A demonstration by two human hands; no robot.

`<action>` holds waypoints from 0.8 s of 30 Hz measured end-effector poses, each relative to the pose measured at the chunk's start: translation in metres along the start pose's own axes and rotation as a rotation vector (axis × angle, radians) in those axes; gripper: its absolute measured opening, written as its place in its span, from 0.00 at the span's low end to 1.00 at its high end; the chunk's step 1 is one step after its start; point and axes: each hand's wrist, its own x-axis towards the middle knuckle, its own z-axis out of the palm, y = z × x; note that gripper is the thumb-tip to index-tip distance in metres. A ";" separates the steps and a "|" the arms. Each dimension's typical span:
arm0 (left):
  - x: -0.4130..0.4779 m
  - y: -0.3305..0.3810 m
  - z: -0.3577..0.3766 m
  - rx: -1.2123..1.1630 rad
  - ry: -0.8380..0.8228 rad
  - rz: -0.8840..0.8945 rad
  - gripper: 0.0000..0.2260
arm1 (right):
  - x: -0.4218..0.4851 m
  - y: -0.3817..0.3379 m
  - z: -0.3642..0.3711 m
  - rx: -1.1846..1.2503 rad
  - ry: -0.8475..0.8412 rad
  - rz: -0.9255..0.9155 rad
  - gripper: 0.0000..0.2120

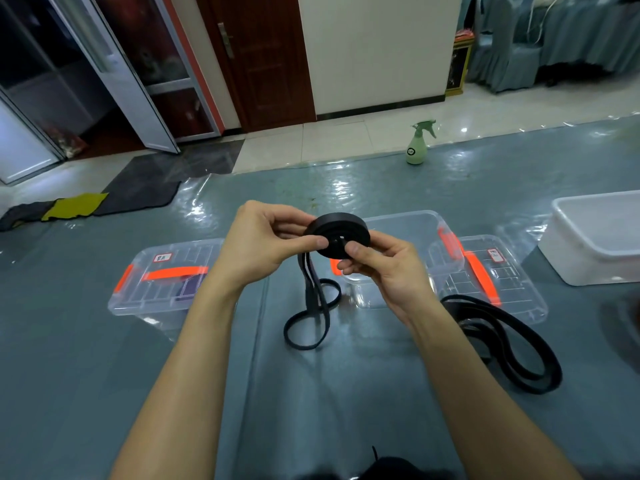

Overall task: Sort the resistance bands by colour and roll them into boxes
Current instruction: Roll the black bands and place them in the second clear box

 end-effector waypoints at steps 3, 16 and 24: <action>0.003 0.004 -0.011 0.054 -0.016 0.000 0.13 | 0.001 -0.002 0.001 -0.019 -0.019 -0.009 0.24; 0.002 0.000 -0.012 0.303 -0.133 -0.101 0.10 | -0.001 -0.011 -0.006 -0.642 -0.018 -0.078 0.27; 0.005 0.020 0.007 0.845 -0.250 -0.055 0.07 | -0.004 -0.009 0.009 -1.079 -0.109 -0.297 0.06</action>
